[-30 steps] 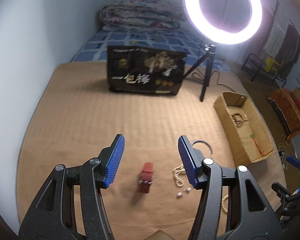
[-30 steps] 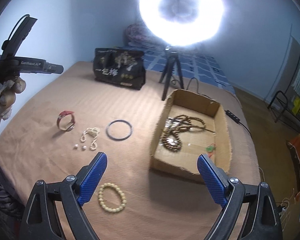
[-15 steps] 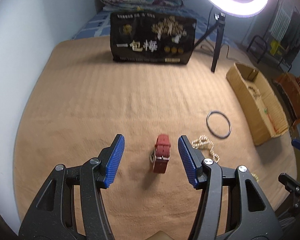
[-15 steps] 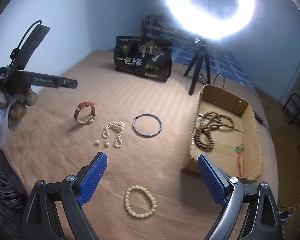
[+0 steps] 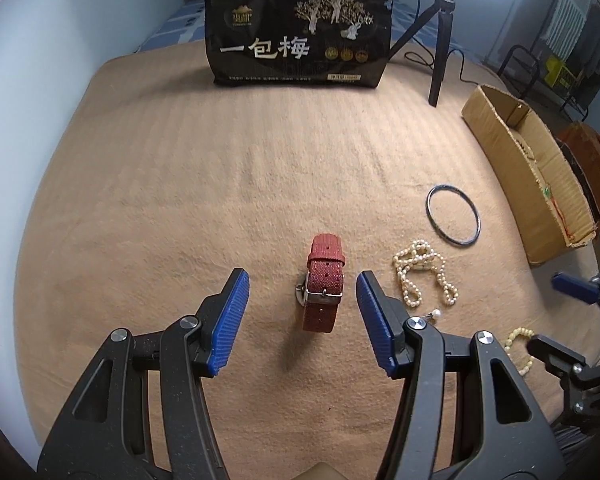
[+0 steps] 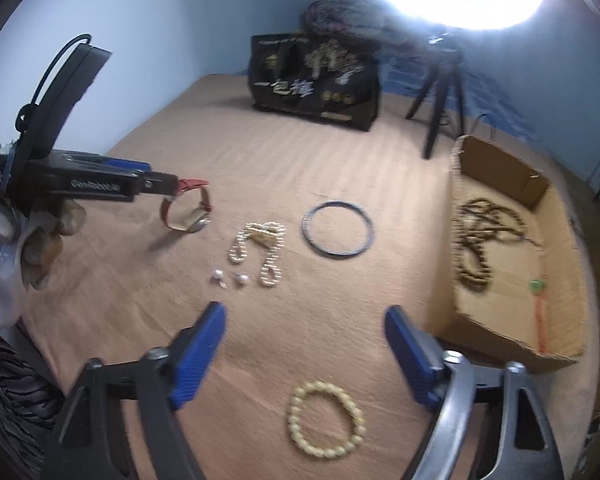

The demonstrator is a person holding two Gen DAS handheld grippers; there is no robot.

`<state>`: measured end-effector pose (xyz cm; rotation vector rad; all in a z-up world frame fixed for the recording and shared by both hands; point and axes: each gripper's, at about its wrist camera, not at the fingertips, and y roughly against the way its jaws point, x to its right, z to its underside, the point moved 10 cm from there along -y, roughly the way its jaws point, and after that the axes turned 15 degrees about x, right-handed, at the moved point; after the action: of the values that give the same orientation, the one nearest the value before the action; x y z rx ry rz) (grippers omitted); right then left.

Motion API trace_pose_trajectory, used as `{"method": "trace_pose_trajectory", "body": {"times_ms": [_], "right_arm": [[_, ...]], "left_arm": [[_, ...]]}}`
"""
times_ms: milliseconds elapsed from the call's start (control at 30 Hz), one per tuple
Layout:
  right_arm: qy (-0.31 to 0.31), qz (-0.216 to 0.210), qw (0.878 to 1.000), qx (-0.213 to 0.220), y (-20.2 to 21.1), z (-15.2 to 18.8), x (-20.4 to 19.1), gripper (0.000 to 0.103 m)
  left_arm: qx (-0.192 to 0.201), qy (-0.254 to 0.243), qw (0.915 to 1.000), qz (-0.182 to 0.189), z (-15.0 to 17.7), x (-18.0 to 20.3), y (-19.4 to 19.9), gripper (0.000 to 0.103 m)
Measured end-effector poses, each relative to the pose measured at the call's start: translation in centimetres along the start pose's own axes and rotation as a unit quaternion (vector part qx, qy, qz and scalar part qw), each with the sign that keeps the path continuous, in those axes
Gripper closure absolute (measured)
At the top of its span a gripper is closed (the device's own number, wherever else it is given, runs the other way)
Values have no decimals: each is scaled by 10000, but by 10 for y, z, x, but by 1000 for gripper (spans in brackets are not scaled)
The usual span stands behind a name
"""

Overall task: Organize jewelry
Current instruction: 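Close the left tool on the watch strap while the right tool pinches a pearl earring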

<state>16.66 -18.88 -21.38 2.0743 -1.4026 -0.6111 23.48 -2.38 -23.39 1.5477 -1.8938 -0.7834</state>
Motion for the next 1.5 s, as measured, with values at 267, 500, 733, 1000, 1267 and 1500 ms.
{"method": "trace_pose_trajectory", "body": {"times_ms": [267,500,733,1000,1267,1500], "right_arm": [[351,-718,9967,-156,-28,7,-43,67],[556,-1146,9914,-296,-42,15,-70,75],[678,-1159,9900,-441,-62,21,-78,77],[686,-1042,9906,-558,-80,24,-76,80],[724,-970,9909,-595,-95,22,-77,82],[865,-880,9904,-620,-98,23,-78,92]], "left_arm": [[-67,-103,9999,-10,3,3,-9,46],[-156,-188,9997,-48,8,4,-18,46],[-178,-177,9997,-83,9,2,-22,46],[-231,-170,9995,-107,11,-1,-27,46],[-272,-177,9994,-119,12,0,-30,49],[-382,-163,9990,-159,16,-1,-36,76]]}}
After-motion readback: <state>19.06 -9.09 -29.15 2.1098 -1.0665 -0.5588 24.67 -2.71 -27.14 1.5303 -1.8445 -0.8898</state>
